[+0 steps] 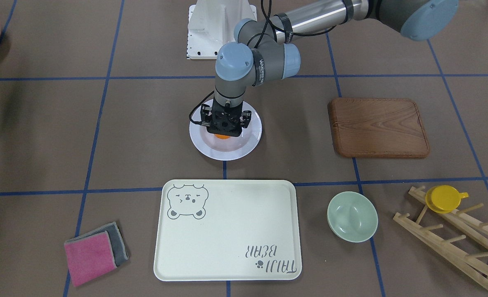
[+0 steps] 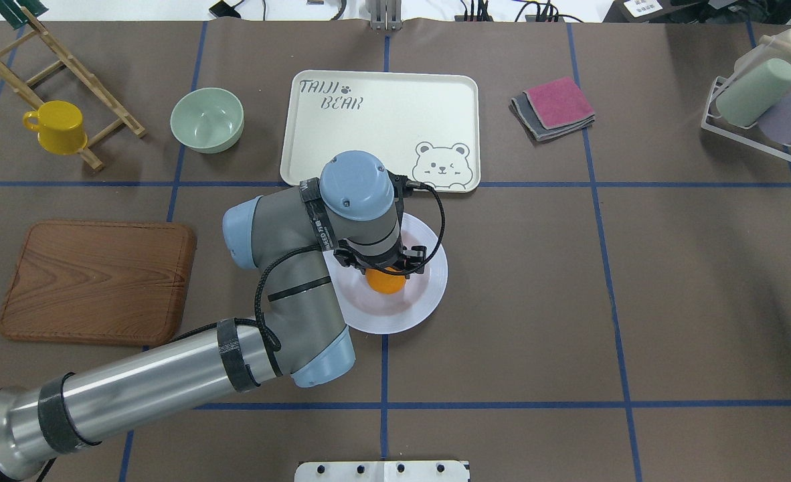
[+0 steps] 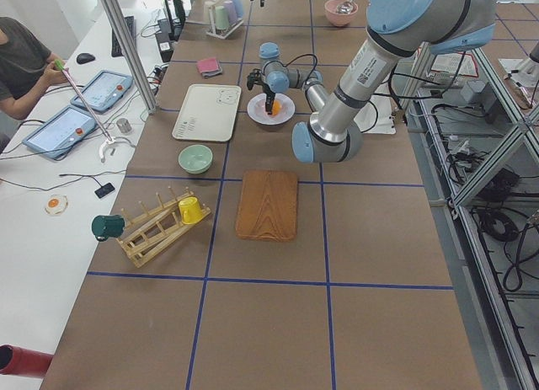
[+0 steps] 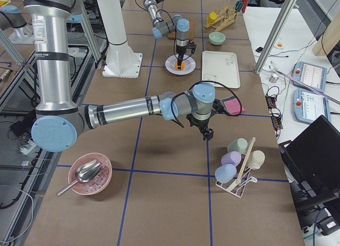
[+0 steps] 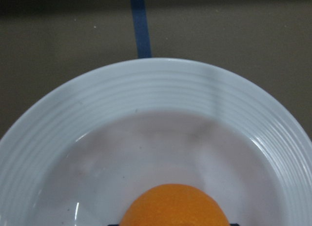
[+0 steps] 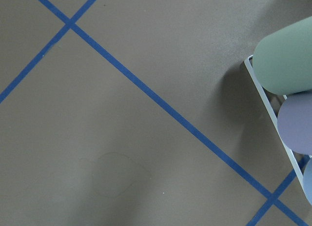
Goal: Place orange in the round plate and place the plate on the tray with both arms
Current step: 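Carry the orange with the left gripper onto the white plate and release, then withdraw the left arm while the right gripper reaches toward the white plate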
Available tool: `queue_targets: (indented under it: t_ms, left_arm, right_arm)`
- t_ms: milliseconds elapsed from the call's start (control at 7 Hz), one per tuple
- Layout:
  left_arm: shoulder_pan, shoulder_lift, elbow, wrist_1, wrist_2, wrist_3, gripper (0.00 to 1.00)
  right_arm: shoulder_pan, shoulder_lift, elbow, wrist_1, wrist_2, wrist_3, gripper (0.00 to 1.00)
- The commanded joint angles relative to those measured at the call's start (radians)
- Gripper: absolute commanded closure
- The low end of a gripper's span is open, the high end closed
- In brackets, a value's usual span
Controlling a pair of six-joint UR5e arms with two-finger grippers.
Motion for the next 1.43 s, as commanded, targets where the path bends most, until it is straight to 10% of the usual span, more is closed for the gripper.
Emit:
queue_targets:
  t_ms: [0, 571, 857, 1286]
  left_arm:
    - [-0.004, 0.008, -0.053, 0.007, 0.009, -0.003, 0.01]
    - [-0.194, 0.328, -0.578, 0.201, -0.108, 0.225, 0.01]
    - [-0.338, 0.462, -0.612, 0.201, -0.167, 0.491, 0.01]
    - [-0.648, 0.635, -0.533, 0.198, -0.361, 1.006, 0.01]
  right_arm:
    - [-0.030, 0.026, -0.035, 0.041, -0.006, 0.003, 0.00]
    - [-0.207, 0.036, 0.058, 0.061, 0.002, 0.303, 0.00]
    - [-0.373, 0.078, 0.075, 0.238, -0.033, 0.676, 0.00]
    - [-0.694, 0.158, 0.058, 0.533, -0.335, 1.326, 0.00]
